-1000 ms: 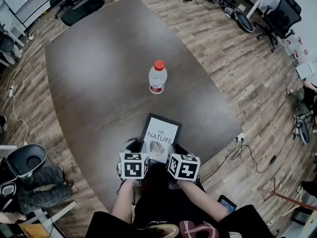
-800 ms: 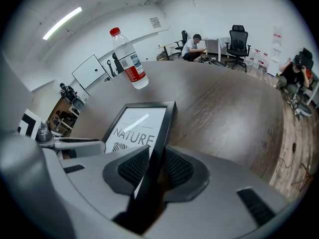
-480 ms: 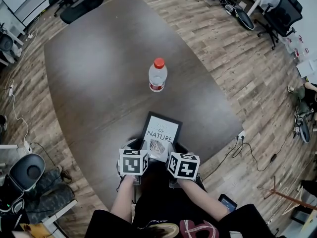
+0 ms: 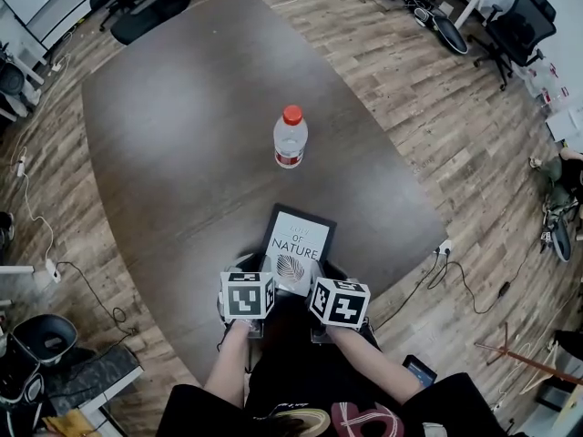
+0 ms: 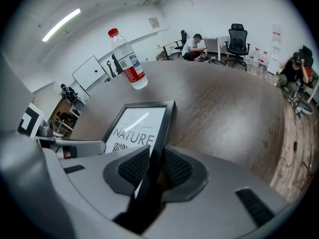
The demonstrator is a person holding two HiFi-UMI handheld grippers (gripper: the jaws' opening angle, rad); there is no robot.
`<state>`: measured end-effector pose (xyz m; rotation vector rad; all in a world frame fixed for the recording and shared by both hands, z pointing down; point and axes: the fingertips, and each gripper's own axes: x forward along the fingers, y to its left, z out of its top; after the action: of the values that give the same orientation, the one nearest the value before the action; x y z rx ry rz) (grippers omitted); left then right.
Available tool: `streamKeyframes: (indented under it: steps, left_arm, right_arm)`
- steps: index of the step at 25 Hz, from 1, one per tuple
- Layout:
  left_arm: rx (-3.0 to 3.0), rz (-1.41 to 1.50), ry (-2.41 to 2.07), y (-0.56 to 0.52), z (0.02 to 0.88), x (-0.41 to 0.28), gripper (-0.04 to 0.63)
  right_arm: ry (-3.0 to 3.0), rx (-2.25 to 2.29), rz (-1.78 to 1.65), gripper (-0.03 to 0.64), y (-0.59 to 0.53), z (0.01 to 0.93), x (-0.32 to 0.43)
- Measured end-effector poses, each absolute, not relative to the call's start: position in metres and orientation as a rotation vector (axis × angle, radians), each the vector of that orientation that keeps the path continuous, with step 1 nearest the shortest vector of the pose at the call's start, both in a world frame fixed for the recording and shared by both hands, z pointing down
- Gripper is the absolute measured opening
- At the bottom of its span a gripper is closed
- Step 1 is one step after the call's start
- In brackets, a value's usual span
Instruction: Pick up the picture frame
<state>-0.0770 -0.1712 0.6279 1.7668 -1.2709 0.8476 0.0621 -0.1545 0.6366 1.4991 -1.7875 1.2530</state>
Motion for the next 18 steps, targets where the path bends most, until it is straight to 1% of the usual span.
streamKeyframes:
  steps: [13, 18]
  left_arm:
    - [1.717, 0.834, -1.305, -0.1692, 0.6279, -0.076, 0.078]
    - [1.704, 0.835, -1.317, -0.1672, 0.6277, -0.0763, 0.075]
  right_arm:
    - [-1.789, 1.455, 1.109, 0.099, -0.1607, 0.6345, 0.0634]
    - [-1.793, 1.448, 1.139, 0.097, -0.1637, 0.6352, 0.0638]
